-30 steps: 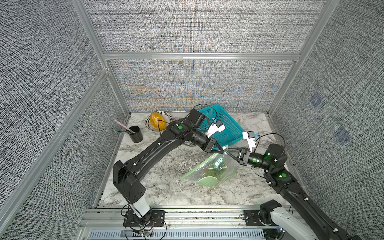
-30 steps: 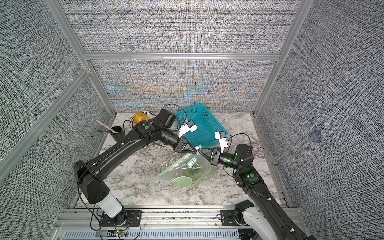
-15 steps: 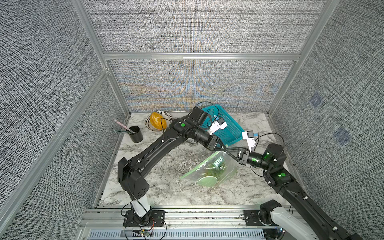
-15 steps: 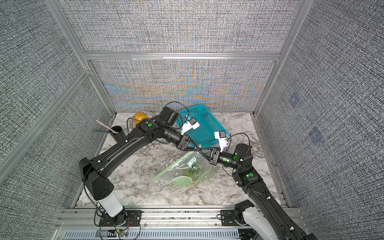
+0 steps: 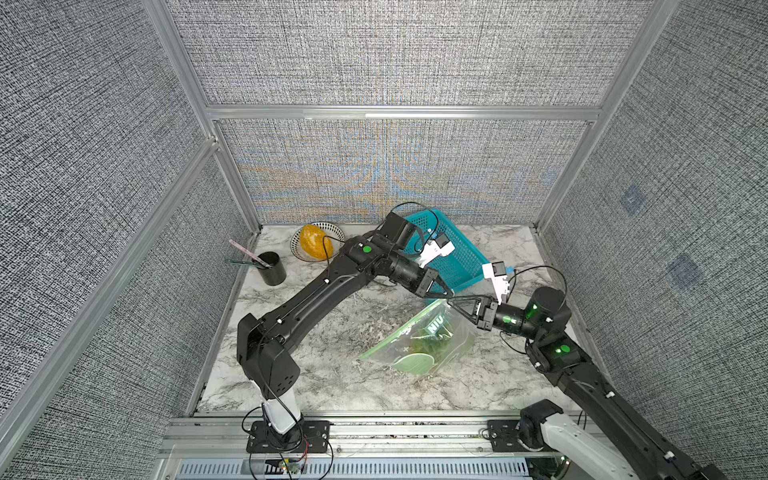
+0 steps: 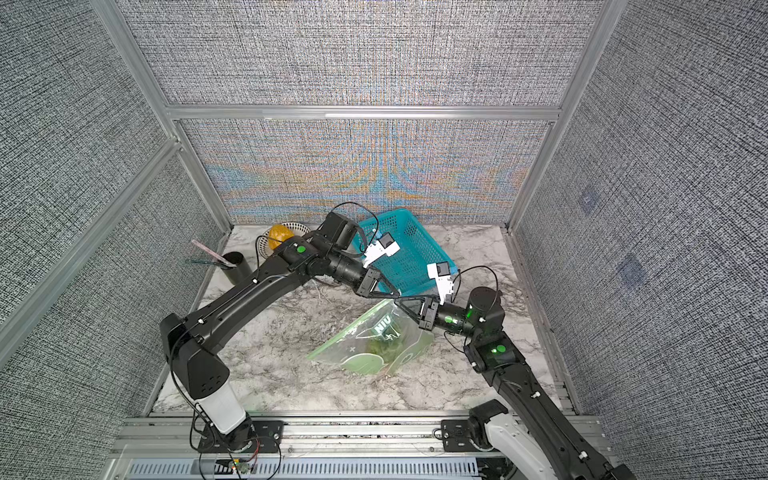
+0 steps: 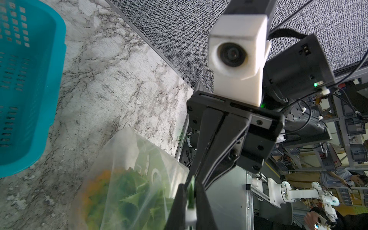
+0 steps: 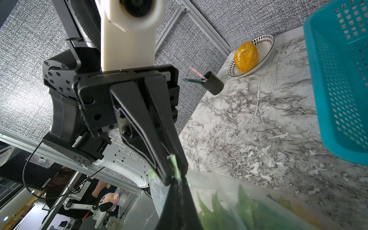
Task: Open the zip-top bag and take out the pineapple
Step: Unzip the zipper on the zipper food storage bag.
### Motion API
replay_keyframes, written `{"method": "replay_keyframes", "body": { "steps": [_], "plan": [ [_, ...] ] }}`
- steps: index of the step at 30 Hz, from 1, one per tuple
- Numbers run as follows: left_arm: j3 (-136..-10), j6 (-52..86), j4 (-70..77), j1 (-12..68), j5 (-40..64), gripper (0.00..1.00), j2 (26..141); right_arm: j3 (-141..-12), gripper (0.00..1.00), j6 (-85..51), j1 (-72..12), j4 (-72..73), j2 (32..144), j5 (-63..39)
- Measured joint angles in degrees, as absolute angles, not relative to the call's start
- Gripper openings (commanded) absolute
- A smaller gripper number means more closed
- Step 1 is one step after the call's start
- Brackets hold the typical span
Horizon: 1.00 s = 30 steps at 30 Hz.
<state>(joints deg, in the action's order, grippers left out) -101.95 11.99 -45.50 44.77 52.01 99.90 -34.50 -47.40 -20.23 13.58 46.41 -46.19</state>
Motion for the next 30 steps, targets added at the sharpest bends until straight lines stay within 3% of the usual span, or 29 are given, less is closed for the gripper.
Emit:
{"method": "replay_keyframes", "body": {
  "steps": [17, 30],
  "plan": [
    [-98.7, 10.9, -43.9, 44.9, 52.0, 0.04, 97.6, -34.0, 0.00, -48.1, -20.3, 13.9, 45.4, -46.5],
    [-96.9, 9.6, -48.4, 44.8, 52.0, 0.04, 95.8, -33.2, 0.00, -49.0, -19.9, 15.2, 44.5, -41.0]
  ]
}}
